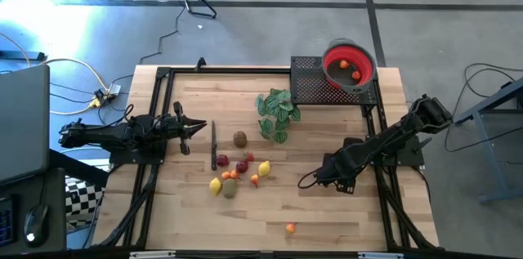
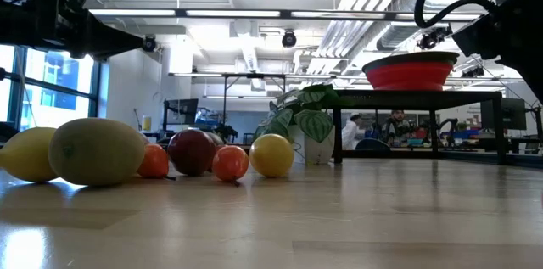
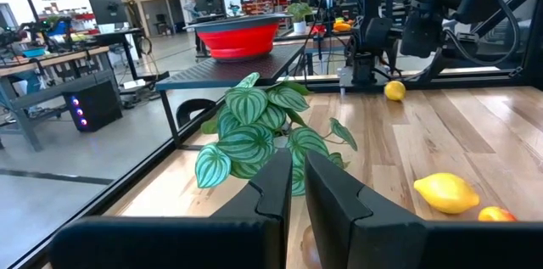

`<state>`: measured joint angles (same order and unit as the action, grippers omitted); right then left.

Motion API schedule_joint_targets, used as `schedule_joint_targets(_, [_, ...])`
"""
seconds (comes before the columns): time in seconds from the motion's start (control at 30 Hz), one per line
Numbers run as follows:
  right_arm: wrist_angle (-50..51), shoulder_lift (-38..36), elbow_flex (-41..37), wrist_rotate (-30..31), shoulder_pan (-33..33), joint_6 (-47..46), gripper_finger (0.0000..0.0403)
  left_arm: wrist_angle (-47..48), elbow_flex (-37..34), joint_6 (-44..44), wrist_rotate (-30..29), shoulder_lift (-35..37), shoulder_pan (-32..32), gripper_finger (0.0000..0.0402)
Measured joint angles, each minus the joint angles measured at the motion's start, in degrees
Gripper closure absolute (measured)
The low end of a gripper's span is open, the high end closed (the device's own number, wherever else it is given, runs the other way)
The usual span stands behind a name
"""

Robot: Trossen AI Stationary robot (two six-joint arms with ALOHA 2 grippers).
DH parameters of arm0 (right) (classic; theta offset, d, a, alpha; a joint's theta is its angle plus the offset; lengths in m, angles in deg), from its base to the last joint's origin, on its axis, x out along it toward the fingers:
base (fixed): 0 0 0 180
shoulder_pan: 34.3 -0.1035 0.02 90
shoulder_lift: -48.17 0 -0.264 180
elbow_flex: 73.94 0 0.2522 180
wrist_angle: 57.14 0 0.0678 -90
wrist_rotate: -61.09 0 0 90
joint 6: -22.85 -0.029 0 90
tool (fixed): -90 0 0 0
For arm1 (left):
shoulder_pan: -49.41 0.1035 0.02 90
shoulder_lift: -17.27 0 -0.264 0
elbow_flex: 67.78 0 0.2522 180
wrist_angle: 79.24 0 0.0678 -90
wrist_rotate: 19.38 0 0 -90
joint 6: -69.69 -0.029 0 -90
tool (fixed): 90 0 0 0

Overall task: Pick & Place Fruit
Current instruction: Put the lemon into the red colander

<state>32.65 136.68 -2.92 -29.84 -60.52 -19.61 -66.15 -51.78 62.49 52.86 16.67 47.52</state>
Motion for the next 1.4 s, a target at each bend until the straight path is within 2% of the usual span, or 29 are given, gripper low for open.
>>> schedule_joint_targets(0.43, [0.1,0.0,0.0,2.0,0.0,-2.7,0.0099,0.0,0.0,0.0,0.0,0.0,0.0,0.0368])
schedule_joint_targets(0.83, [1.6,0.0,-0.1,-1.5,0.0,0.1,0.0099,0.0,0.0,0.0,0.3,0.0,0.0,0.0368])
schedule_joint_targets(1.07, [0.2,0.0,-4.9,-7.7,0.0,0.7,0.0099,0.0,0.0,0.0,0.2,0.0,0.0,0.0368])
schedule_joint_targets(1.4, [-2.7,0.0,-10.0,-6.9,0.0,2.2,0.0099,0.0,0.0,0.0,0.2,0.0,0.0,0.0368])
